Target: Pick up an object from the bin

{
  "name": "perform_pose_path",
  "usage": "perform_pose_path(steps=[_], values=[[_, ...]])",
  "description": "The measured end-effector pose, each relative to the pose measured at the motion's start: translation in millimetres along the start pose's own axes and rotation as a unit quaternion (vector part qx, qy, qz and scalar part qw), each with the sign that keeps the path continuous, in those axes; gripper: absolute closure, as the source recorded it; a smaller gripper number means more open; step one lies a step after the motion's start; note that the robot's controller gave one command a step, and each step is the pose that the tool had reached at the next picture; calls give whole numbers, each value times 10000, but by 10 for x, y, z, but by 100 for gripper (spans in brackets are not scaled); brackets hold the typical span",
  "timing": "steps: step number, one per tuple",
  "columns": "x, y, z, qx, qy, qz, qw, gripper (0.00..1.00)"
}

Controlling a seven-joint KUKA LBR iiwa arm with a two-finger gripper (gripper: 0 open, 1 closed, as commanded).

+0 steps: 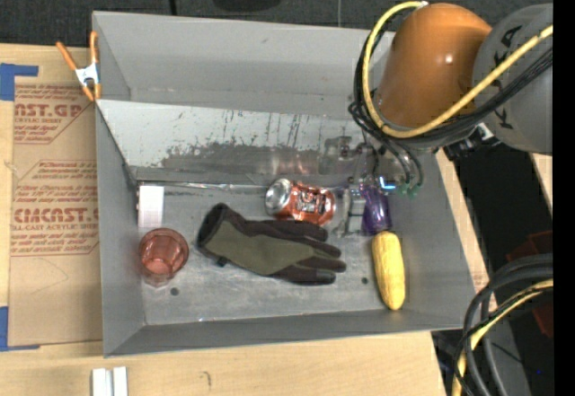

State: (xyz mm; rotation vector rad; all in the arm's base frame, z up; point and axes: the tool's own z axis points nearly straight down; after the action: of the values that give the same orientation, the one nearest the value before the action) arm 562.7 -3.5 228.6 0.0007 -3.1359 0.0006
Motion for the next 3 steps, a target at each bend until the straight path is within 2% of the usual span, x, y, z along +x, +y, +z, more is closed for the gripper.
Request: perform_pose_path(steps=[1, 2, 3], values=[[-14, -1, -47, 0, -41, 1, 10000, 0], [-20, 38, 293, 5, -72, -329, 9994, 0], [-9, 54, 423, 4, -60, -437, 9990, 0]])
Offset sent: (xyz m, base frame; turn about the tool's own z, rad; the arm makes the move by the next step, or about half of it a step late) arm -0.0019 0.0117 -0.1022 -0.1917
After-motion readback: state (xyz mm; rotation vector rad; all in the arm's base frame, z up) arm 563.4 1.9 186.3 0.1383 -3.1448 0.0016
